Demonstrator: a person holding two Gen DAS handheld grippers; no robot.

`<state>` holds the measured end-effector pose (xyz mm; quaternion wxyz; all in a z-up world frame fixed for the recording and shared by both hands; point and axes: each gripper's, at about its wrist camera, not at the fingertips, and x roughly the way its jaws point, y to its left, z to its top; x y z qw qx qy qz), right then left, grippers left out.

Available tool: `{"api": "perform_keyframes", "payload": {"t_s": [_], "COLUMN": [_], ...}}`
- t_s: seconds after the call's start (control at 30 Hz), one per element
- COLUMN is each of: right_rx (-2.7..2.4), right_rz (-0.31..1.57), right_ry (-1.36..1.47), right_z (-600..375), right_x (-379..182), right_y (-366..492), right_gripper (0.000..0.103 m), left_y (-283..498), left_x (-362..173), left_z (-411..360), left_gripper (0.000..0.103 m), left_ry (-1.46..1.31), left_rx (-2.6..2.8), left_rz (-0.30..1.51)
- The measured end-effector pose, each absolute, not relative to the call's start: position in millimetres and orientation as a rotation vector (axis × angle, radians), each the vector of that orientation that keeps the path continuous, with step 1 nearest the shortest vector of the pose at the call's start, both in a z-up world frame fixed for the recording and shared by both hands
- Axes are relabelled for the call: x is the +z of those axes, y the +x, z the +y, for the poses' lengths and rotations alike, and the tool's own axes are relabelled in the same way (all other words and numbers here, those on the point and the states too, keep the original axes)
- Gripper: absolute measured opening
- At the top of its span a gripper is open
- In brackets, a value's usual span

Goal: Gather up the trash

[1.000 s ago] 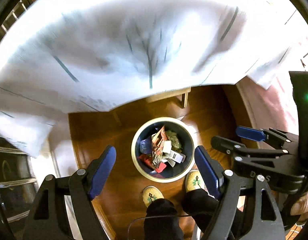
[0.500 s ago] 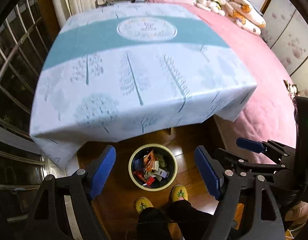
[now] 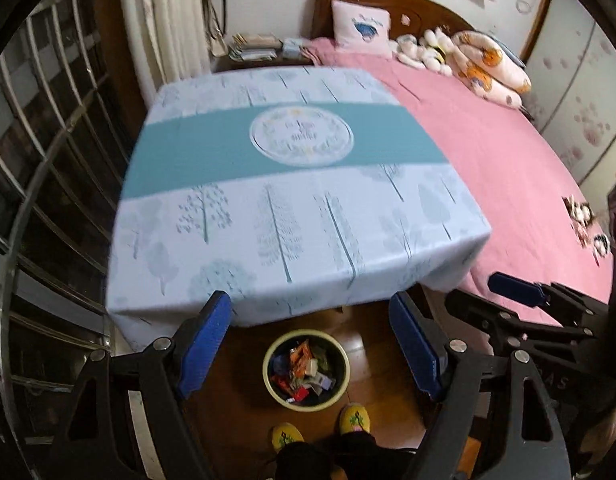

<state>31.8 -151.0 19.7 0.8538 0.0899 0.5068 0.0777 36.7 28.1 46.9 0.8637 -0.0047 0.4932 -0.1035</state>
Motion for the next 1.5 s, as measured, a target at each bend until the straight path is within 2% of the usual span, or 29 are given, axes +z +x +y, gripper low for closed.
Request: {"api": "perform_keyframes", "payload": {"t_s": [0.33, 0.83, 1.5], "right_rx": [0.148, 0.138, 0.136], "right_rz": [0.982, 0.927, 0.950], "right_ry": [0.136, 0.090, 0.083], "right_z": [-143, -134, -135], "right_x": [52, 60, 56], "right_y": [29, 27, 27], "right_gripper": [0.067, 0.067, 0.067], "left_y": [27, 30, 30], "left_x": [70, 71, 71], "left_z": [29, 36, 32], "left_gripper": [0.080, 0.080, 0.080], "left_ry": [0.004, -0.009, 0.005], "left_rx": [-0.125, -0.066, -0.056], "left_rz": [0.947, 0.939, 0.947]}}
